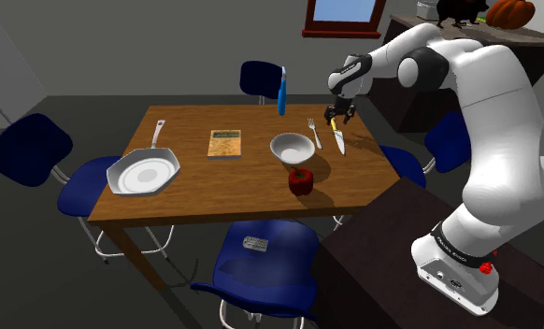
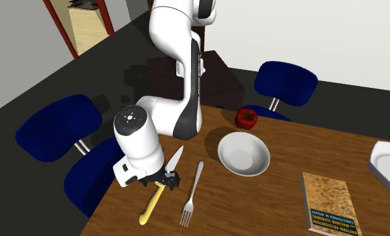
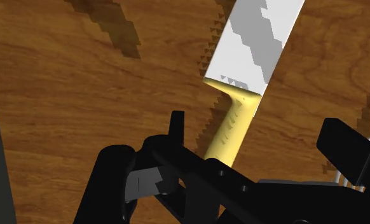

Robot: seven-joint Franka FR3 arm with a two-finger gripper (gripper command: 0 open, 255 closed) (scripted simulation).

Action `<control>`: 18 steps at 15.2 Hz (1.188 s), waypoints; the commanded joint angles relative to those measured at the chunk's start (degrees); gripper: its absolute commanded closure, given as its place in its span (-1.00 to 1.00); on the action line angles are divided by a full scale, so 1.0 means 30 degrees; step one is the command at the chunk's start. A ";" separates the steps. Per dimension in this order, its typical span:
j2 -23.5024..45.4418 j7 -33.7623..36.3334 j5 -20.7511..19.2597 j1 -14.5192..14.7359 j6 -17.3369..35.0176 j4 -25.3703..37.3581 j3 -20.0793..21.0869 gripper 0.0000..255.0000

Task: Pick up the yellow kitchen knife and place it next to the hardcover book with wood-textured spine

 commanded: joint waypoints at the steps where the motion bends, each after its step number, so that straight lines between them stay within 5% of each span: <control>1: 0.0439 -0.0018 0.0047 -0.0042 0.0236 0.0214 0.0055 -1.00; 10: 0.0750 -0.0031 0.0081 -0.0068 0.0425 0.0336 0.0096 -1.00; 11: 0.0750 -0.0031 0.0081 -0.0068 0.0425 0.0336 0.0096 1.00; 18: 0.0749 -0.0030 0.0081 -0.0066 0.0428 0.0332 0.0096 1.00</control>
